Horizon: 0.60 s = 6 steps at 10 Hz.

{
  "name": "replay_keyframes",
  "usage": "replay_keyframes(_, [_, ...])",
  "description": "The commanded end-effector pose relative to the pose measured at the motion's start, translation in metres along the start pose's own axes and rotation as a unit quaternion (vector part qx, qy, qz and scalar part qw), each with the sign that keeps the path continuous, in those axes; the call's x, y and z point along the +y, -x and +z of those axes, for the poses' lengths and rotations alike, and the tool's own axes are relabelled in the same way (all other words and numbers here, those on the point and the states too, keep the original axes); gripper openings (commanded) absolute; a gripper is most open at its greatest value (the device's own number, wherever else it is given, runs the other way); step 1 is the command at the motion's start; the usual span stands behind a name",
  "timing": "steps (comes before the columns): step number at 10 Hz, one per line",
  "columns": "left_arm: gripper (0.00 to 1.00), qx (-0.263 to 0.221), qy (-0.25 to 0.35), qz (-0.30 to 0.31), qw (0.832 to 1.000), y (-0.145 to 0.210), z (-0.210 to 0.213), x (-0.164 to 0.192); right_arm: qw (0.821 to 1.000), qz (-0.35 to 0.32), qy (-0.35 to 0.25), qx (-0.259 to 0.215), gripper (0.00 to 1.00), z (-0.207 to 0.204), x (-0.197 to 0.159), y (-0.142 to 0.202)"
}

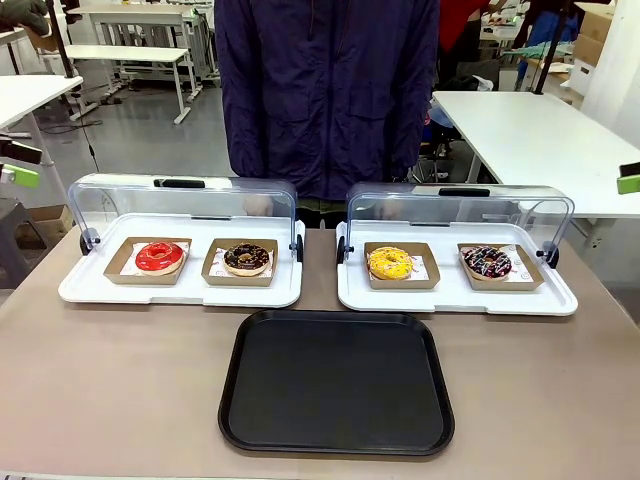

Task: Move the second donut from the left to the tray.
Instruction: Pick up the Paper togo box containing the Donut indicated by the person and place it on the Handle tray.

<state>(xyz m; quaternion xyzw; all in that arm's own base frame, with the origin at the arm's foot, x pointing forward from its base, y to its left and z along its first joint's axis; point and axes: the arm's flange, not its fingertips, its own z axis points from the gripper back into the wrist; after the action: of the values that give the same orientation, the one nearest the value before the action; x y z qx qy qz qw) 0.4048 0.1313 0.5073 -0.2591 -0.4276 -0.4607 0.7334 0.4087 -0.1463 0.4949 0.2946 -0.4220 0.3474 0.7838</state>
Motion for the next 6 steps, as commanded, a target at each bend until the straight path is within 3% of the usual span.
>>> replay_keyframes(1, [1.0, -0.004, 0.005, -0.002, 1.0, -0.0015, -0.0015, -0.0006, 1.0, 0.001, -0.001, -0.002, 1.0, 0.0002, 0.0003, -0.0006])
replay_keyframes(6, [1.0, -0.004, 0.005, -0.002, 1.0, -0.0015, -0.0015, -0.0006, 1.0, 0.001, -0.001, -0.002, 1.0, 0.0002, 0.0003, -0.0006])
